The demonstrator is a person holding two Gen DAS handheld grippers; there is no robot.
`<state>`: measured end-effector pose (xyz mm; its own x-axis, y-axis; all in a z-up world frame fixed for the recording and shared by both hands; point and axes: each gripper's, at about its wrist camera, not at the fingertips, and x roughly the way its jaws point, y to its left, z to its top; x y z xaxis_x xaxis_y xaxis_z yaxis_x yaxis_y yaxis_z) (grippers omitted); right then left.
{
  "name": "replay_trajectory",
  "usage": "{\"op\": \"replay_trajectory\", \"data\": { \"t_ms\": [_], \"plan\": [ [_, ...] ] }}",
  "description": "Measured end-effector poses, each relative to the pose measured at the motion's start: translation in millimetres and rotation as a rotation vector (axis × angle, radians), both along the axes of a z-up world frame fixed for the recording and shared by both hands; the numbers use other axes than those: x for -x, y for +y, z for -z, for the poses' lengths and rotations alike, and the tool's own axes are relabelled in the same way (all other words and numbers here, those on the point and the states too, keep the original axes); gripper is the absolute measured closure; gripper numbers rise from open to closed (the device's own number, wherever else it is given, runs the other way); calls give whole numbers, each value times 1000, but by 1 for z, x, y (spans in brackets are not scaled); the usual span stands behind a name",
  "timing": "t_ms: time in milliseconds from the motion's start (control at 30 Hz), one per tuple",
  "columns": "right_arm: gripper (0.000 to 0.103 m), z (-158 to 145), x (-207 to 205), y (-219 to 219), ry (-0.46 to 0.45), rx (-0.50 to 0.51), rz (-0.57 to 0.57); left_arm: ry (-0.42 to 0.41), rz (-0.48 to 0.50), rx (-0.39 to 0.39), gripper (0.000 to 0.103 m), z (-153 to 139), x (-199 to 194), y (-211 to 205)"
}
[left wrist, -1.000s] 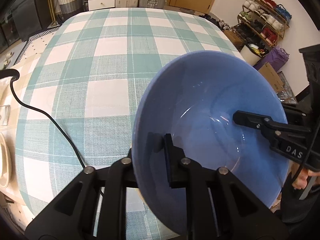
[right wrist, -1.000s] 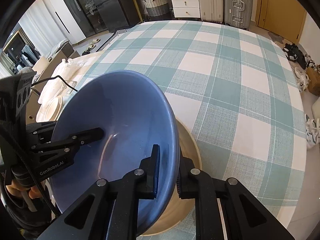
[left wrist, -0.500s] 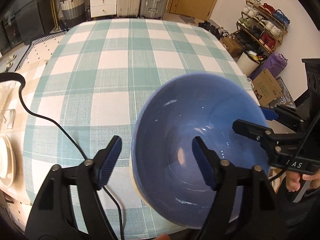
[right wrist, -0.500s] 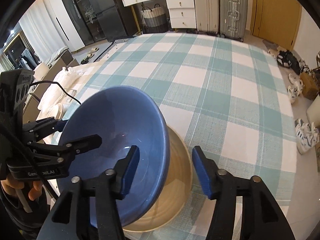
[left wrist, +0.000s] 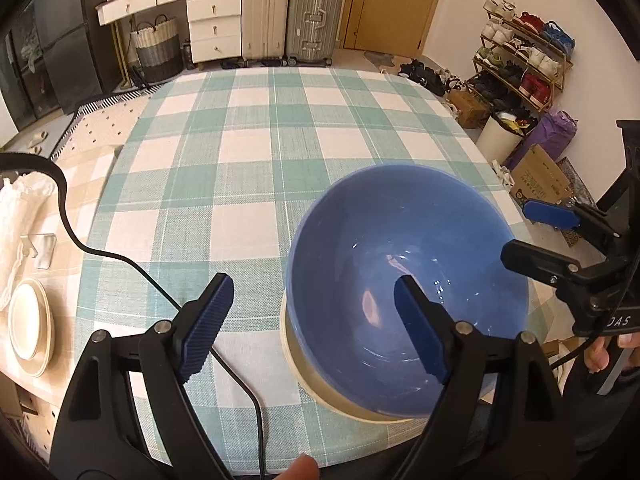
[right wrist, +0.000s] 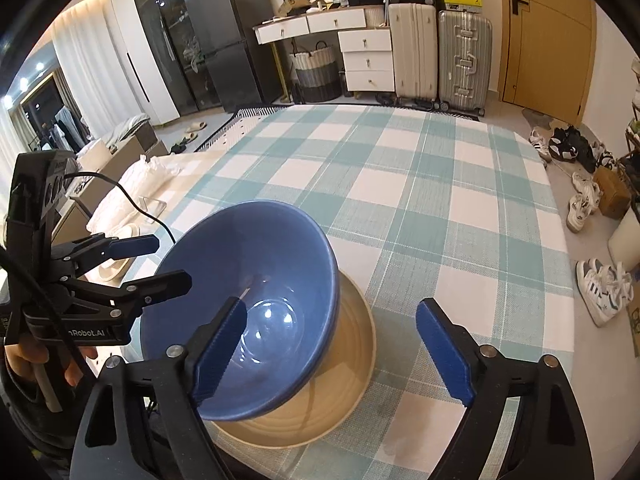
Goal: Organize plates and bowls
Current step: 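Withdraw both tools upward from the bowls on the plates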
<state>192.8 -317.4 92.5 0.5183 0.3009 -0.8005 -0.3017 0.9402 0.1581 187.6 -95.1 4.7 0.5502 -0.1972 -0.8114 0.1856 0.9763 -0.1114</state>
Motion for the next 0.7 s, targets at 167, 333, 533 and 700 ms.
{"op": "replay_trajectory", "data": {
  "t_ms": [167, 333, 533, 700],
  "plan": [
    [13, -5, 7, -3, -42, 3, 20, -53, -9, -23, 15, -11, 13, 1],
    [13, -11, 11, -4, -73, -13, 22, -99, -14, -15, 2, -23, 26, 4],
    [13, -19, 19, -5, -124, -24, 50, -178, -25, -29, 2, -39, 41, 8],
    [13, -26, 29, -6, -193, -25, 70, -240, -36, -29, 2, -51, 52, 15]
  ]
}}
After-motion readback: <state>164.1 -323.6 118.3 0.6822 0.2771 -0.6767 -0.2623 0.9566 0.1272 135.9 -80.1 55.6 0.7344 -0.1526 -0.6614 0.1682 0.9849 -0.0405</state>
